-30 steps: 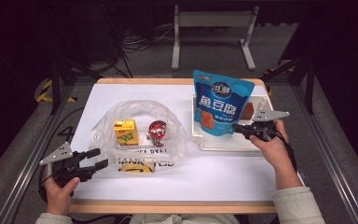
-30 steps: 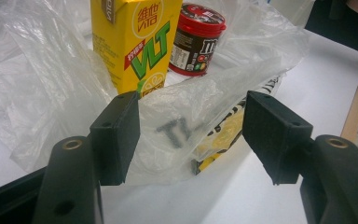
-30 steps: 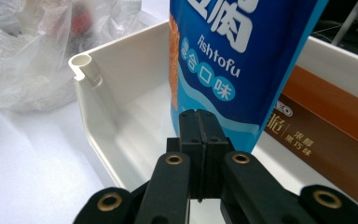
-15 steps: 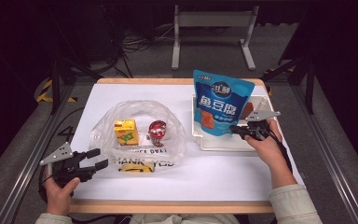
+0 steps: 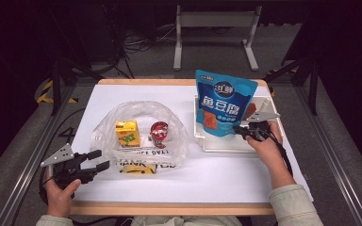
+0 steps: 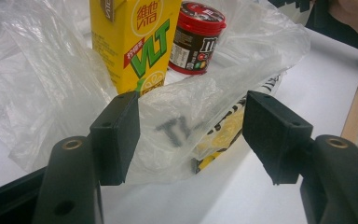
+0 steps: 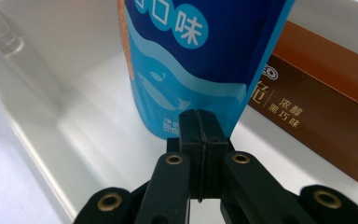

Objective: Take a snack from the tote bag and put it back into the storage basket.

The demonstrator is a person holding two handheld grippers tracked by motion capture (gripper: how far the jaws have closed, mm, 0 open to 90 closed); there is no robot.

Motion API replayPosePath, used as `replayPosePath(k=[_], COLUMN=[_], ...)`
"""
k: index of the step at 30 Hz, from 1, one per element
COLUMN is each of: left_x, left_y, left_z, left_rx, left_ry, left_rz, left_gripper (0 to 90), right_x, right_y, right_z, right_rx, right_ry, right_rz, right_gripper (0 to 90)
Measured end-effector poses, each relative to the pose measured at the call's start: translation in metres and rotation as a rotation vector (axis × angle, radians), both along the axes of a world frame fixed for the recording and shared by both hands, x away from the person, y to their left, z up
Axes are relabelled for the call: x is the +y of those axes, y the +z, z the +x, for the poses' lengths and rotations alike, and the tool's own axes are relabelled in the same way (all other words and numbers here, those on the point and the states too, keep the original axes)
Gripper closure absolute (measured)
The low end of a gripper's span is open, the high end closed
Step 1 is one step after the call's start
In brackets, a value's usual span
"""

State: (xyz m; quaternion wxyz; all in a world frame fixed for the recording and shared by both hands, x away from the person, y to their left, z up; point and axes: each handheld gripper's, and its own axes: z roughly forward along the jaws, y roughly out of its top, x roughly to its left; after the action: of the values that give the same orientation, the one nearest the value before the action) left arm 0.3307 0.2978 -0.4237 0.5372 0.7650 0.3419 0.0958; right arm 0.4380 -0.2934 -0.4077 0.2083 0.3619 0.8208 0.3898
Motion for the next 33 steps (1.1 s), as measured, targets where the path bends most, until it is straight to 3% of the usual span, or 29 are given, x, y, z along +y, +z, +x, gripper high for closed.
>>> replayPosePath(k=[20, 29, 33], left_x=[0.0, 0.0, 0.001], left_y=[0.0, 0.0, 0.0], left_z=[0.001, 0.001, 0.001], left_rx=[0.001, 0.001, -0.003], left_ry=[-0.001, 0.001, 0.001], left_rz=[-0.001, -0.005, -0.002], left_gripper=[37.4, 37.4, 37.4], right_x=[0.0, 0.002, 0.003], right_y=[-0.009, -0.009, -0.002], right_z=[0.015, 0.014, 0.008], right_rx=[0.007, 0.007, 0.005], right_ry=[-0.103, -0.144, -0.125], right_rz=[-0.004, -0.014, 0.004], right_gripper=[90.0, 90.0, 90.0])
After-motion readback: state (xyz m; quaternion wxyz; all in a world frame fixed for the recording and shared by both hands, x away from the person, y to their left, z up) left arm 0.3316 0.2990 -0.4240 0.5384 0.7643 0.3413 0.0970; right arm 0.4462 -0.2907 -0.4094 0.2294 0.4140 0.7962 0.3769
